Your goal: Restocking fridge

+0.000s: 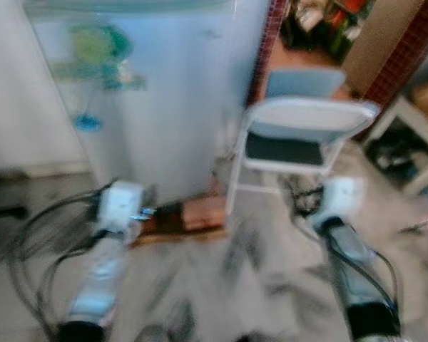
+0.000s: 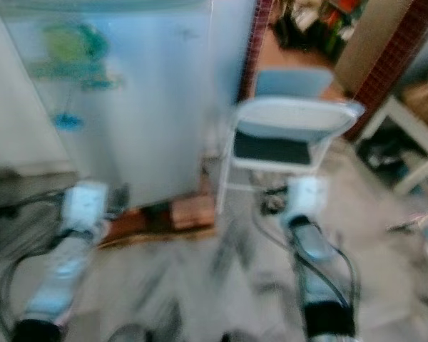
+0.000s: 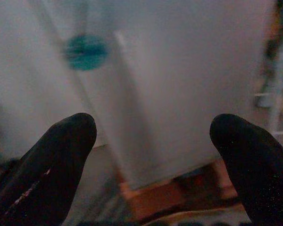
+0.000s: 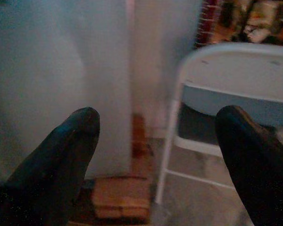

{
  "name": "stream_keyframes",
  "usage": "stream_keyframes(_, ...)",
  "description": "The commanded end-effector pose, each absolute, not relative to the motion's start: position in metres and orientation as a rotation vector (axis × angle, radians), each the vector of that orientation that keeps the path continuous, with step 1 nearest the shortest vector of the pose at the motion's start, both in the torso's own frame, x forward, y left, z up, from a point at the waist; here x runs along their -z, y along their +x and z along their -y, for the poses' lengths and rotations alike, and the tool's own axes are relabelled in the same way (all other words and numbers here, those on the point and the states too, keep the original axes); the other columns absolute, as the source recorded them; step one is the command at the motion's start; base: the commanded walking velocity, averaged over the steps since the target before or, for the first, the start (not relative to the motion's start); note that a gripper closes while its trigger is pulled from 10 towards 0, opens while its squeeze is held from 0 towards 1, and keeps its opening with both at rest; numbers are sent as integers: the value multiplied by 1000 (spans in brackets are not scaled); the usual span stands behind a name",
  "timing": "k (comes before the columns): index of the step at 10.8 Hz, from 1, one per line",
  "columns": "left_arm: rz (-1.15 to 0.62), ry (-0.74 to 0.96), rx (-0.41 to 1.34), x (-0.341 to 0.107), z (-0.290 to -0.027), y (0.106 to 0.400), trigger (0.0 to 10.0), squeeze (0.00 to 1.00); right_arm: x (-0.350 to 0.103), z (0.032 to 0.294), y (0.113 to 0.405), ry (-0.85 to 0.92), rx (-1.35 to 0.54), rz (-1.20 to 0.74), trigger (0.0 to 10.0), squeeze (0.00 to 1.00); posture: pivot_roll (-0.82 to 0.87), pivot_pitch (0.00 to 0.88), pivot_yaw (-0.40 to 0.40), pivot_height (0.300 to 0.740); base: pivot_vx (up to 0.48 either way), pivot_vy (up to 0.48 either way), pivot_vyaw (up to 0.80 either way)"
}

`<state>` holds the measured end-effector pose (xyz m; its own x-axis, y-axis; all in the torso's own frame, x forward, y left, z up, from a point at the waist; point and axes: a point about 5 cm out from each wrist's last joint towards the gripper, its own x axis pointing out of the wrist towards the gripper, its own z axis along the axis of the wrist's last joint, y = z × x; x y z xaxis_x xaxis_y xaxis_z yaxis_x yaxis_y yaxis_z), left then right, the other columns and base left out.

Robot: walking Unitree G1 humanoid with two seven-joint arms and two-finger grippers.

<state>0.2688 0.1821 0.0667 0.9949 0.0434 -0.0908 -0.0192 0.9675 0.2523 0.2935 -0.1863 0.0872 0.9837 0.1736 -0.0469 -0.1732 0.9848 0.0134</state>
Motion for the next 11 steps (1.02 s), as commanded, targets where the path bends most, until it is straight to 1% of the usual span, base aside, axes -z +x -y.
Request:
stream_keyframes(1, -75, 235, 15, -71, -169, 270, 10000, 0, -86, 196, 290, -15, -138, -59, 10000, 0, 97, 52, -36, 740, 0, 480, 0)
stream_keyframes(3, -78, 228, 6, -69, -168, 269, 10000, 0, -73, 198, 288, 24, -17, -81, 10000, 0, 105, 46, -39, 740, 0, 480, 0)
stream_keyframes(4, -69, 223, 17, -70, -167, 269, 10000, 0, -70, 192, 285, -37, -46, -81, 10000, 0, 113, 39, -43, 740, 0, 480, 0)
stream_keyframes(5, -60, 236, 30, -72, -167, 270, 10000, 0, -60, 185, 277, 60, 12, -125, 10000, 0, 112, 36, -38, 740, 0, 472, 0)
stream_keyframes(6, -62, 240, 34, -71, -167, 270, 10000, 0, -56, 178, 273, 195, 46, -127, 10000, 0, 111, 36, -36, 740, 0, 472, 0)
stream_keyframes(8, -63, 247, 46, -71, -167, 272, 10000, 0, -58, 178, 271, 115, 23, -113, 10000, 0, 107, 33, -35, 740, 0, 474, 0)
stream_keyframes(9, -60, 249, 43, -71, -167, 273, 10000, 0, -61, 187, 272, 61, 56, -93, 10000, 0, 112, 24, -39, 740, 0, 472, 0)
stream_keyframes(10, -22, 255, 59, -78, -163, 277, 10000, 0, -63, 196, 274, 94, 79, -79, 10000, 0, 114, 22, -45, 740, 0, 0, 0)
stream_keyframes(11, -33, 235, 63, -78, -164, 278, 10000, 0, -63, 196, 272, 111, 77, -79, 10000, 0, 111, 26, -39, 740, 0, 0, 0)
